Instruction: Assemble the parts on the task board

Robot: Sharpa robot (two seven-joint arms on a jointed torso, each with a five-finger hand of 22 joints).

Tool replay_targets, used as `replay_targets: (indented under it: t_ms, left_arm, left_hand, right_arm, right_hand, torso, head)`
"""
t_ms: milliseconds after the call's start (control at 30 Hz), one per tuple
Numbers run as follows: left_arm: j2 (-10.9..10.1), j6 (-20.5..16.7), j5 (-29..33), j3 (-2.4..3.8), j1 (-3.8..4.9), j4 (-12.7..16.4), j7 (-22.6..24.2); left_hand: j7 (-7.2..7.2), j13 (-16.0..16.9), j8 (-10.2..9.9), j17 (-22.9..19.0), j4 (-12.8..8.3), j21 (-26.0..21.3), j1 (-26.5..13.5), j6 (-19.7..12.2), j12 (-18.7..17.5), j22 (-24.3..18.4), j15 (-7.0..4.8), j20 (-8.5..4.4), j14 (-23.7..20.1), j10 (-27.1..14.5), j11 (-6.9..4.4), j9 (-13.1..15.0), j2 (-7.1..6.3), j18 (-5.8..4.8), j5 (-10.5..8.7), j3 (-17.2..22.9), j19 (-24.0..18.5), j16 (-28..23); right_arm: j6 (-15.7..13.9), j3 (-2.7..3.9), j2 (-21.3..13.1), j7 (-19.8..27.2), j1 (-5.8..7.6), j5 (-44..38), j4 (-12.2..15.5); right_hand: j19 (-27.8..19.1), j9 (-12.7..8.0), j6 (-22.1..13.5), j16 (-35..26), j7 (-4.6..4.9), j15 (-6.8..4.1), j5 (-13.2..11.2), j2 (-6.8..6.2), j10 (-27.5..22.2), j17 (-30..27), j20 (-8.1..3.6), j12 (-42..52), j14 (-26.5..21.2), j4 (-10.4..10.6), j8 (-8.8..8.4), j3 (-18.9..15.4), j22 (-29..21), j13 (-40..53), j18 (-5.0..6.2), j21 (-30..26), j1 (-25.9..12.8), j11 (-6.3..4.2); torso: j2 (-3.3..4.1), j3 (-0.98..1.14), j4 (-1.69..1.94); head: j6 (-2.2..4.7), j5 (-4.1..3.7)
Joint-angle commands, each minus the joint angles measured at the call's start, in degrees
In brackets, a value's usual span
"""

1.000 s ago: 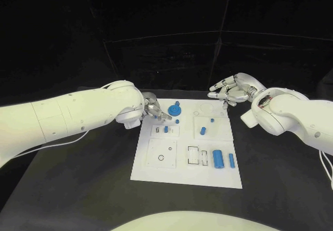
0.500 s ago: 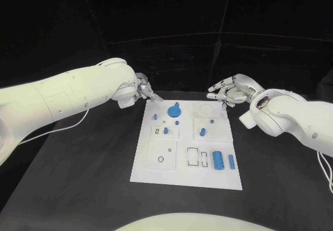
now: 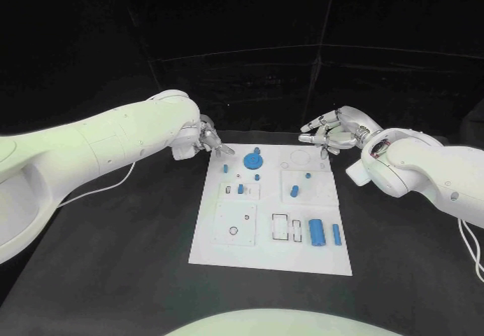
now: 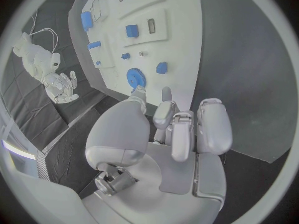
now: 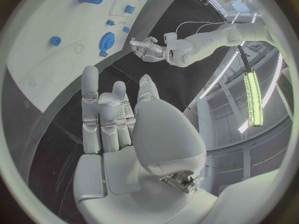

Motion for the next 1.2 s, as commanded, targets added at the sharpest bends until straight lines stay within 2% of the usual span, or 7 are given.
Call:
replay_targets:
  t_ms: [33,167,433,633,1000,1200]
  left_arm:
    - [0.6,2.2,0.3,-0.01,-0.23,-1.1,1.5]
    - [1.2,2.8,0.3,-0.11,-0.51,-1.7,1.6]
    - [1.8,4.1,0.3,-0.72,-0.74,-1.9,1.4]
    - [2.1,5.2,0.2,-1.41,-0.90,-2.2,0.9]
    - [2.1,4.6,-1.1,-1.69,-1.06,-2.0,0.3]
    - [2.0,3.7,-1.2,-1.71,-1.09,-1.8,0.9]
  left_hand:
    - [-0.06,0.1,-0.2,15.1,0.1,0.3,-0.3,0.5,0.4,0.1,-0.07,0.21,6.0,0.2,-0.04,-0.1,0.30,-0.53,-0.35,-0.5,0.0,0.2]
    - [-0.12,0.2,-0.1,15.1,0.2,0.4,-0.2,0.7,0.4,0.3,-0.10,0.18,6.0,0.2,-0.08,-0.2,0.36,-0.56,-0.34,-0.7,0.1,0.2]
    - [-0.26,0.1,0.0,15.1,0.1,0.4,0.7,1.2,0.4,0.3,-0.20,0.10,6.0,0.2,-0.20,-0.3,0.65,-0.56,-0.33,-1.2,0.1,0.2]
    - [-0.29,0.0,0.0,15.1,0.0,0.5,1.3,1.3,0.4,0.4,-0.23,0.07,6.0,0.1,-0.23,-0.5,0.93,-0.58,-0.32,-1.4,0.1,0.2]
    - [-0.29,0.0,-0.1,15.1,-0.2,0.4,2.0,1.4,0.4,0.4,-0.24,0.05,6.0,0.2,-0.24,-0.7,1.23,-0.58,-0.31,-1.6,0.1,0.2]
    - [-0.30,0.0,-0.1,15.1,-0.8,0.5,3.4,1.7,0.5,0.5,-0.25,0.04,6.0,0.2,-0.26,-1.0,2.25,-0.59,-0.30,-1.5,0.1,0.2]
  right_arm:
    - [-0.7,0.03,0.1,0.8,0.11,-0.1,0.0]
    - [-0.8,0.03,0.2,0.8,0.11,-0.1,0.1]
    - [-0.7,0.03,0.4,0.9,0.11,-0.1,0.0]
    - [-0.7,0.03,0.4,0.8,0.11,-0.1,0.1]
    - [-0.6,0.03,0.4,0.8,0.11,-0.1,0.1]
    - [-0.6,0.03,0.5,0.9,0.11,-0.1,0.0]
  right_hand:
    - [0.4,0.0,-0.3,-0.2,0.00,0.23,0.2,0.34,-0.3,-0.1,-0.05,0.4,0.1,-0.1,0.37,-0.2,-0.1,-0.1,0.76,-0.4,0.2,0.09]
    - [0.4,0.0,-0.3,-0.2,0.00,0.23,0.2,0.34,-0.3,-0.1,-0.05,0.4,0.1,-0.1,0.37,-0.2,-0.1,-0.1,0.76,-0.4,0.2,0.09]
    - [0.4,-0.1,-0.4,-0.2,0.01,0.24,0.2,0.36,-0.3,0.0,-0.05,0.4,0.1,-0.1,0.36,-0.2,-0.1,-0.1,0.75,-0.4,0.3,0.10]
    - [0.4,-0.1,-0.4,-0.2,0.01,0.24,0.2,0.36,-0.3,0.0,-0.05,0.4,0.1,-0.1,0.36,-0.2,-0.1,-0.1,0.75,-0.4,0.3,0.10]
    - [0.4,-0.1,-0.4,-0.1,0.01,0.24,0.2,0.39,-0.3,0.0,-0.05,0.4,0.1,-0.1,0.35,-0.2,-0.1,-0.1,0.75,-0.4,0.3,0.11]
    - [0.4,-0.1,-0.4,-0.1,0.02,0.24,0.3,0.43,-0.4,0.0,-0.05,0.4,0.1,-0.1,0.35,-0.2,-0.1,-0.1,0.75,-0.4,0.3,0.11]
  torso:
    - [-0.06,0.04,0.02]
    - [-0.12,0.12,0.00]
    - [-0.04,0.09,-0.06]
    - [-0.04,0.11,0.00]
    - [-0.07,0.08,0.03]
    - [-0.05,0.07,0.04]
  head:
    - [0.02,0.20]
    - [-0.01,0.27]
    - [0.09,0.20]
    - [0.06,0.23]
    - [-0.09,0.15]
    - [-0.08,0.14]
